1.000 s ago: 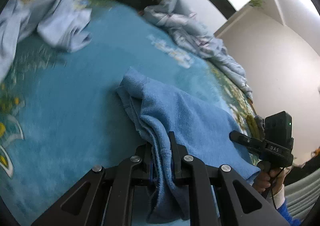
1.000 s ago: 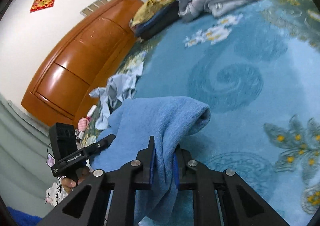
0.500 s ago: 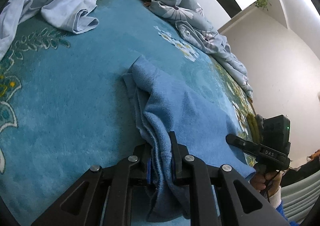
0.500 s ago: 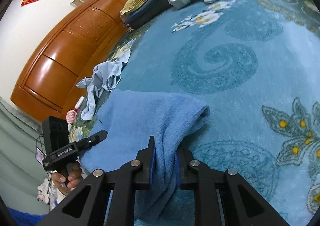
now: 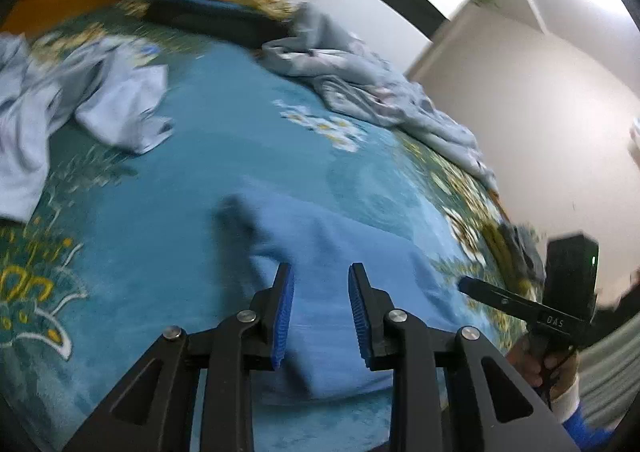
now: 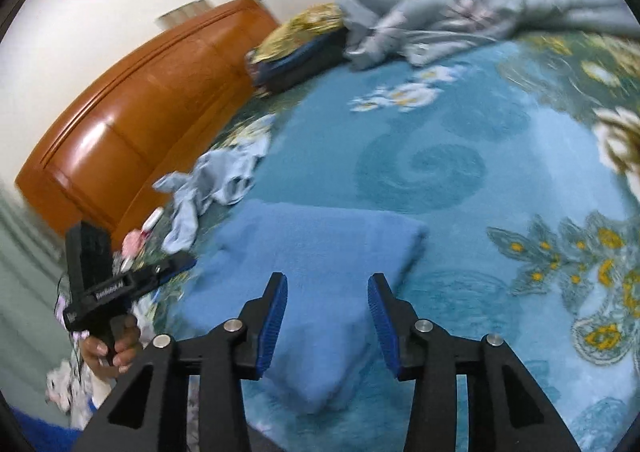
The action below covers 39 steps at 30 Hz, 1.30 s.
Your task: Fold clothes
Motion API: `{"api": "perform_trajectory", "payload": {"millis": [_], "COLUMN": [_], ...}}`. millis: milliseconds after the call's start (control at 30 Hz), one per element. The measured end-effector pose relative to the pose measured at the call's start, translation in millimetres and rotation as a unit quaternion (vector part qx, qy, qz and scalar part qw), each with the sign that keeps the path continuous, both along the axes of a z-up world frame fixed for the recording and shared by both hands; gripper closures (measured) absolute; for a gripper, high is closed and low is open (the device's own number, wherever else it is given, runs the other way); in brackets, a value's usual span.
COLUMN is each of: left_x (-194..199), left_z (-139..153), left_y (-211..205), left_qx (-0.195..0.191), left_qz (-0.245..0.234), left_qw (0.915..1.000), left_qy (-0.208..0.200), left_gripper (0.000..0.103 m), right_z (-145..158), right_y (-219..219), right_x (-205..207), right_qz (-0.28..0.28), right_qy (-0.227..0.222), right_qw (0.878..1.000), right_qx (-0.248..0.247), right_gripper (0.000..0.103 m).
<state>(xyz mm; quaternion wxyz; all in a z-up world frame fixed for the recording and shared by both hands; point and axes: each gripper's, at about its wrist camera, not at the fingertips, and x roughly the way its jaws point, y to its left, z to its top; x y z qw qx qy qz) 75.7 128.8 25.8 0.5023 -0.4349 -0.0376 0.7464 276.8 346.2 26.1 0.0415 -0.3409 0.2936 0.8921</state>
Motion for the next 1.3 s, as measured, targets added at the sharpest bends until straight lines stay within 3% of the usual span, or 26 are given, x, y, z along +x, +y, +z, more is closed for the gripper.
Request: {"api": "perform_trajectory", "payload": {"millis": [100,300,433,567,800,933,1300], "left_x": [14.7,19.2,16.9,13.2,-7.8,-8.6,-25.1], "left_z": [-4.3,-40.5,-51.1,-41.5,-42.0,-30.1,-62.5], "left_y": [13.5,6.6,4.1,-2.4,-12.5,-20.2,1.5], "left_qx": [-0.031,-0.070,-0.062,-0.045,-0.006,-0.019,-0.031], "left_qz": [-0.017,-0.015,-0.015,-0.006,0.027,0.089,0.044], "left_qw": [0.9990,0.9974,0.9976,0.9984,0.9963,0.9957,0.9932], "left_qy": [0.026,-0.011,-0.029,-0.034,-0.082,-0.019,-0.104], "left_gripper": [0.074,0.074,0.074,0.074,0.058,0.041,0.039], "right_z": [-2.5,-33.7,-45.0,-39.5,-35.9,-48.9,-70.8], "right_y": [-18.5,-30.7,-32.3,-32.4,-11.2,-0.9,12.1], "right_x": [-11.9,-2.3,2.6,4.7,16.4,17.4,-2.6], "right_qz": [0.026,0.030,0.028,0.021,-0.041,-0.058,-0.067], "right_qy": [-0.011,-0.047,-0.051,-0.043,-0.030,-0.041,-0.031], "right_qw": [0.999,0.998,0.998,0.999,0.999,0.997,0.992], "right_qx": [0.015,0.001,-0.013,-0.008,-0.014,-0.040,-0.099], "right_gripper": [0.057,0.057,0.057,0.057,0.053,0.048,0.044]}}
